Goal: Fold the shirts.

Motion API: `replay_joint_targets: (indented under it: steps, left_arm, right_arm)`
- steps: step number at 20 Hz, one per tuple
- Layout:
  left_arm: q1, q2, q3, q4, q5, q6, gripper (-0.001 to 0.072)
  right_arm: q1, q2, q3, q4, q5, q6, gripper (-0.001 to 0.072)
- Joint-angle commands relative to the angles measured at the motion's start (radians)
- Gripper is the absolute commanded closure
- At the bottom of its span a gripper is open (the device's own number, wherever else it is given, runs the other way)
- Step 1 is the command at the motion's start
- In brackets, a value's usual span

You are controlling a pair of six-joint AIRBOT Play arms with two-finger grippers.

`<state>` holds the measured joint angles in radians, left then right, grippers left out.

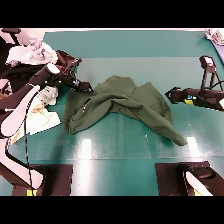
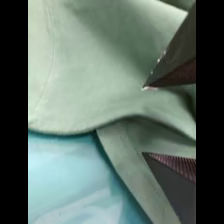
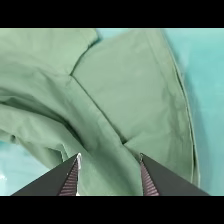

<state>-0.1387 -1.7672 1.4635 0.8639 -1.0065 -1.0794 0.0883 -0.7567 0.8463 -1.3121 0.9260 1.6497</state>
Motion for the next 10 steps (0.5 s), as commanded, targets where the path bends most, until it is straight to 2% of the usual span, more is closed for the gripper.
replay_joint_targets:
  steps: [1,6,10]
  left_arm:
    - [-0.001,-0.001,0.001,-0.016,-0.005,0.000,0.0219]
    - [-0.030,-0.038,0.001,-0.039,-0.076,0.012,0.0218]
    - [-0.062,-0.060,0.008,-0.043,-0.024,0.014,0.0221]
  right_arm:
    - [-0.037,0.046,0.000,0.001,0.000,-0.001,0.0270]
    - [-0.143,0.106,0.000,0.002,0.044,-0.013,0.0270]
    - [-0.215,0.151,0.000,0.002,0.106,-0.037,0.0270]
